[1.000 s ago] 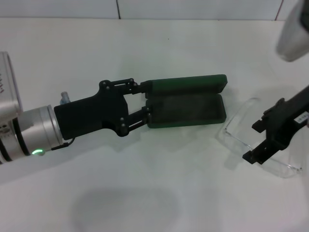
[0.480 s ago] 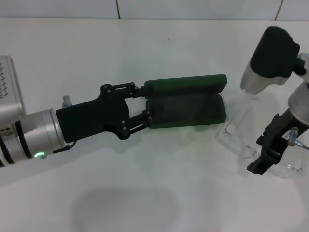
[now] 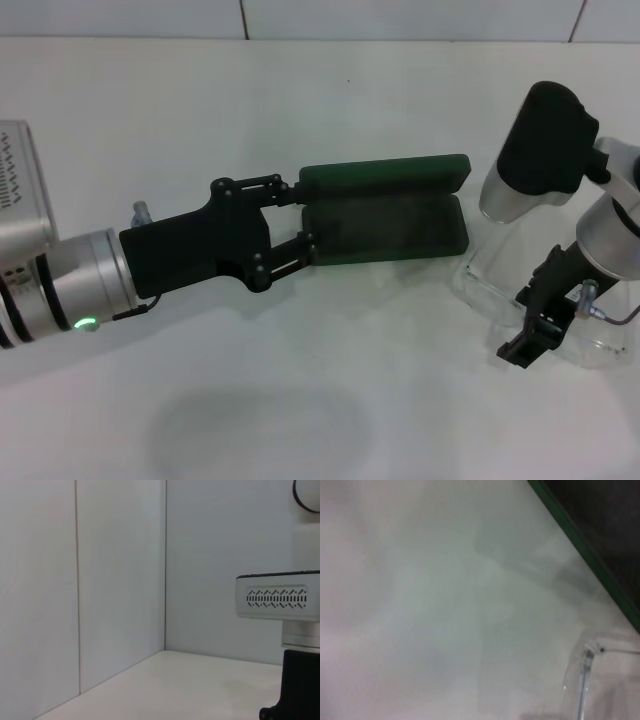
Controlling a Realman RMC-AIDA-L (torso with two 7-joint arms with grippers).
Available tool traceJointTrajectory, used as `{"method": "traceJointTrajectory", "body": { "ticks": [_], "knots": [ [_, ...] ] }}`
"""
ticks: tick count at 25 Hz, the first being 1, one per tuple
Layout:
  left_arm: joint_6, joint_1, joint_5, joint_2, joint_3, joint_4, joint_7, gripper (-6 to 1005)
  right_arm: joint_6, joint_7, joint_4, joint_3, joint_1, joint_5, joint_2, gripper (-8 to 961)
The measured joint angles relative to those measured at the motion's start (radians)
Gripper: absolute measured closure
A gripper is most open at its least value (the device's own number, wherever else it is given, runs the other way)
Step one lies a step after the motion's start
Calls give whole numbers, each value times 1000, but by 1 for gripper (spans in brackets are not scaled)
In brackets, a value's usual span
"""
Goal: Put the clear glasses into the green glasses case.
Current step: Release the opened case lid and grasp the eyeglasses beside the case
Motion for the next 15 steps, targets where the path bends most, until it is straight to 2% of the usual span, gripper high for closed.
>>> {"method": "traceJointTrajectory", "body": {
  "ticks": [4, 15],
  "knots": [
    [0, 0, 0, 0, 0, -3, 0, 527, 3, 0, -12, -2, -8, -1, 0, 218],
    [1, 2, -9, 2, -4, -4, 1, 527, -18, 1, -7, 10, -7, -1, -2, 326]
  ]
}}
